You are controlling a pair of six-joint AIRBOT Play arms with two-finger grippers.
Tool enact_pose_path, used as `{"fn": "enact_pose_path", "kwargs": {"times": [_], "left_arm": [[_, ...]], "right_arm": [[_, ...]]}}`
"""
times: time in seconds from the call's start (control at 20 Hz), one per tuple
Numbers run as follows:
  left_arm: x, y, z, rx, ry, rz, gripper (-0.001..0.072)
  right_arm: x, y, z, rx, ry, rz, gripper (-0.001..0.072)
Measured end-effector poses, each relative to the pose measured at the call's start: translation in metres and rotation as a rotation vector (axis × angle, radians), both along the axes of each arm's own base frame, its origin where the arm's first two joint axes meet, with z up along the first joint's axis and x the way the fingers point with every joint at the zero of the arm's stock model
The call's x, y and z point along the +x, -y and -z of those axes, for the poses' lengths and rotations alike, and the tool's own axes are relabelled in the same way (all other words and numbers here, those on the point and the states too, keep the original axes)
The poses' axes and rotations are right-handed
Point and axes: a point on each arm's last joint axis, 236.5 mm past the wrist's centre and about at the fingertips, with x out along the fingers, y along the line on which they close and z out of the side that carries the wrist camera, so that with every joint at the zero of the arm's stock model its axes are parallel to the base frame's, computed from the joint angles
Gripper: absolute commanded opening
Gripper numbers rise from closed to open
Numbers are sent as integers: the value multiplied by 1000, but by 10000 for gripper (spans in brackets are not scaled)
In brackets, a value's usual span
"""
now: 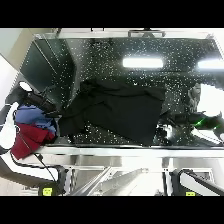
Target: Fold the shirts.
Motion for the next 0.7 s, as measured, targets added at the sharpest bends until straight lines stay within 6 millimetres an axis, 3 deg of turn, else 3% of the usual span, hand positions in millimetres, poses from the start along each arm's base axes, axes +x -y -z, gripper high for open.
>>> {"fn": "enact_pose_path", "kwargs": {"times": [0.15,0.3,0.45,0.5,0.55,0.7], "left_arm": [[3,-13,10,77,39,29,705],[24,-17,11,143,128,76,705],[37,-9,6,166,186,158,696],[38,-5,5,163,193,189,599],[36,-2,4,163,188,217,561],[30,19,2,149,170,291,562]], "right_arm": [[-21,-8,14,8,-49,-6,472],[-33,-13,23,9,-78,-16,472],[-43,-19,28,23,-102,-15,472],[-46,-21,29,31,-110,-13,472],[-49,-22,30,36,-118,-15,472],[-54,-24,34,39,-131,-16,472]]}}
